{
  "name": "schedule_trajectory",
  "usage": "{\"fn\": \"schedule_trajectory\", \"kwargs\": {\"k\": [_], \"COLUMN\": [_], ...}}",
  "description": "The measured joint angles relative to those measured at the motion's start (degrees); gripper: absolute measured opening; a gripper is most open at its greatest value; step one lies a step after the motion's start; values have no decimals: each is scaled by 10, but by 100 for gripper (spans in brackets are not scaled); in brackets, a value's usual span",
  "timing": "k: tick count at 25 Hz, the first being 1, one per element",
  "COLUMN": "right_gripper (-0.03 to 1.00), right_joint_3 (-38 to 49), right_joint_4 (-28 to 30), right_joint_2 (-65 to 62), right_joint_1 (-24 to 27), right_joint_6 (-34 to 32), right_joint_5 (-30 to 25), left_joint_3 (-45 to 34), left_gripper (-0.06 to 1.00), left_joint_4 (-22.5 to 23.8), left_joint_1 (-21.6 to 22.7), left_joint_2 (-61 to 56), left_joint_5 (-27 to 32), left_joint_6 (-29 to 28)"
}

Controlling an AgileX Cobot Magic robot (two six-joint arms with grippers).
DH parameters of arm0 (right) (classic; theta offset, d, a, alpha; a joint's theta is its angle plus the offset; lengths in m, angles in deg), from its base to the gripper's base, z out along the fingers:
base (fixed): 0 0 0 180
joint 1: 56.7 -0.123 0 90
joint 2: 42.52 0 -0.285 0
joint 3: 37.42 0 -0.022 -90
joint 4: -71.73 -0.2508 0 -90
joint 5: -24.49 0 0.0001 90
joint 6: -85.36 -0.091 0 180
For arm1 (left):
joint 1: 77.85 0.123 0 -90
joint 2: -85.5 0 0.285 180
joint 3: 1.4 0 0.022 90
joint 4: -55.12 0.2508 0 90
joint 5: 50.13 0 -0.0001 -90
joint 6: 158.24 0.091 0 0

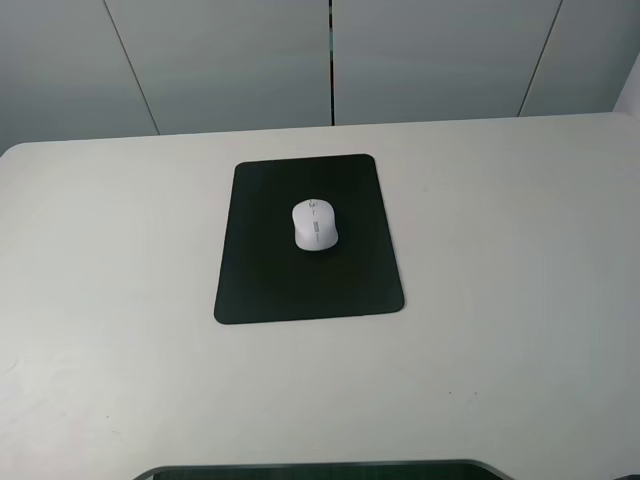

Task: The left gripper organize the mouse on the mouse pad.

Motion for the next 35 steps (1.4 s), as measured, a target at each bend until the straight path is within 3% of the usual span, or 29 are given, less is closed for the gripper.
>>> {"fn": "schedule_trajectory", "kwargs": {"k": [17,24,35], "right_gripper": [69,69,69], "right_joint_3": [0,0,0], "right_joint_4": [0,0,0], "right_joint_2": [0,0,0], "right_joint_1": [0,0,0], "right_joint_6": [0,0,0], "right_joint_5": [0,0,0], "left_joint_3": [0,0,-8], "left_gripper": [75,75,75], "left_joint_4": [-11,-13,-12], "left_joint_1": [2,67,75], "left_joint_2": [-4,-4,-4], "left_joint_5": [7,7,-1], "left_joint_6": [0,-2,-2]}}
